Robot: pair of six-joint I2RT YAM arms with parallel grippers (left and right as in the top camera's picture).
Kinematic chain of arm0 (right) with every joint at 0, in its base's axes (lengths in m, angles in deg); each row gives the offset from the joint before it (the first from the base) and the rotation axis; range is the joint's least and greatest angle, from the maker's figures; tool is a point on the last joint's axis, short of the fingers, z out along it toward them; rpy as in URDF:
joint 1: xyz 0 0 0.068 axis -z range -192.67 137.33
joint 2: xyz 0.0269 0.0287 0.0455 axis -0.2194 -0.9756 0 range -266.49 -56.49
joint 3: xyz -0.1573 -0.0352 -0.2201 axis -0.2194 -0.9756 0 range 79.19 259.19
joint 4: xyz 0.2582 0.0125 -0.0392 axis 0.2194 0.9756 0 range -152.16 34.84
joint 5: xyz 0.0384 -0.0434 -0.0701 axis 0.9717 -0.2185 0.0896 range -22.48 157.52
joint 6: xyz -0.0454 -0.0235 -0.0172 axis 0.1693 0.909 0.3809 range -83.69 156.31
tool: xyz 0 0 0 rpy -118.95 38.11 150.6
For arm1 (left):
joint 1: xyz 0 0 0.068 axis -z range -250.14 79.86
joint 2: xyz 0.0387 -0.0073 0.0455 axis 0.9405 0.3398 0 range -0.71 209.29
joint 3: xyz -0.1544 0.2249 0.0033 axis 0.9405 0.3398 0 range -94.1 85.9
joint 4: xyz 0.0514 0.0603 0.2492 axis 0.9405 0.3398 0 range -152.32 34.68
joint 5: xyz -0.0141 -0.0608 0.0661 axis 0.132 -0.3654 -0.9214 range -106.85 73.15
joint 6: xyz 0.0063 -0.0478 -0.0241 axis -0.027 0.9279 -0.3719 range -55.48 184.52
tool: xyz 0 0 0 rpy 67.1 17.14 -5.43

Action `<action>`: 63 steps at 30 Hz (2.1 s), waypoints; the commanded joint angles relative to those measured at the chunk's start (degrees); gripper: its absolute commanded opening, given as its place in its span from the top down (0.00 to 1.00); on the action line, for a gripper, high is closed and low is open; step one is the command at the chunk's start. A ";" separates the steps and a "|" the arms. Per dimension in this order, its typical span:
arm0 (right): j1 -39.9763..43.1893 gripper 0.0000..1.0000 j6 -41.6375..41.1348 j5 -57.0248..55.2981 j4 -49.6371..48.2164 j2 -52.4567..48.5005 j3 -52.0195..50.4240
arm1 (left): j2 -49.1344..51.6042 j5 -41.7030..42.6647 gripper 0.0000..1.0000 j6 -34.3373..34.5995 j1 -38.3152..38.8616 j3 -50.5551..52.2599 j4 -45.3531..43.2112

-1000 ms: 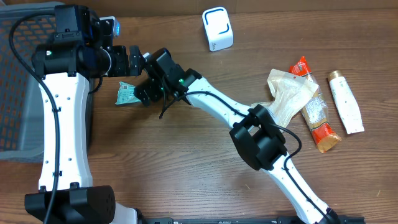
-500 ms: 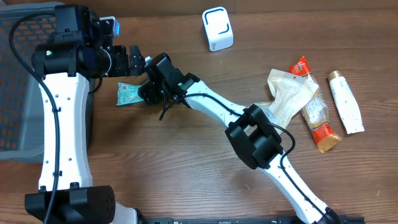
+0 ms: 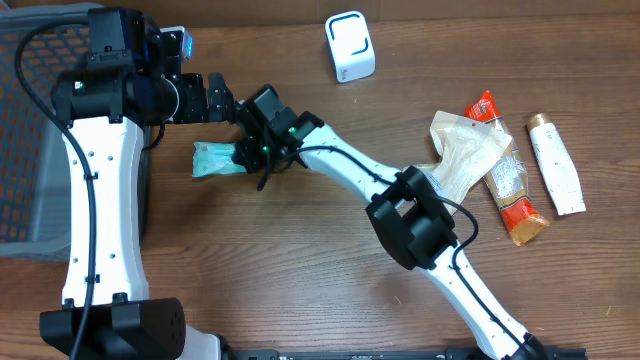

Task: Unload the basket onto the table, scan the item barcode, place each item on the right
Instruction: 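Move right gripper left and grasp the teal wipes pack, then lift the teal wipes pack with right gripper toward the scanner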

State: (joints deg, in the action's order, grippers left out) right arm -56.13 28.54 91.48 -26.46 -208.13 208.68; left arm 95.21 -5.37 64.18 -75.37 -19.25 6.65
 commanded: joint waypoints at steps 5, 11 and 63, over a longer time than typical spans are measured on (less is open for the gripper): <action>6.19 0.96 6.56 1.62 19.63 5.44 -1.20 | -0.04 -0.09 0.00 0.35 0.37 -0.87 -0.22; 11.37 0.90 13.29 -5.75 32.59 10.23 -1.20 | -0.04 -0.09 0.00 0.35 0.37 -0.87 -0.20; 23.61 0.96 -7.41 28.76 11.61 14.12 -22.25 | -0.04 -0.07 0.01 0.35 0.37 -0.87 -0.20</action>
State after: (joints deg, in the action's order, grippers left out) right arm -35.83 21.32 114.37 -14.77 -196.21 185.78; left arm 95.21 -5.35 64.20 -75.37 -19.25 6.67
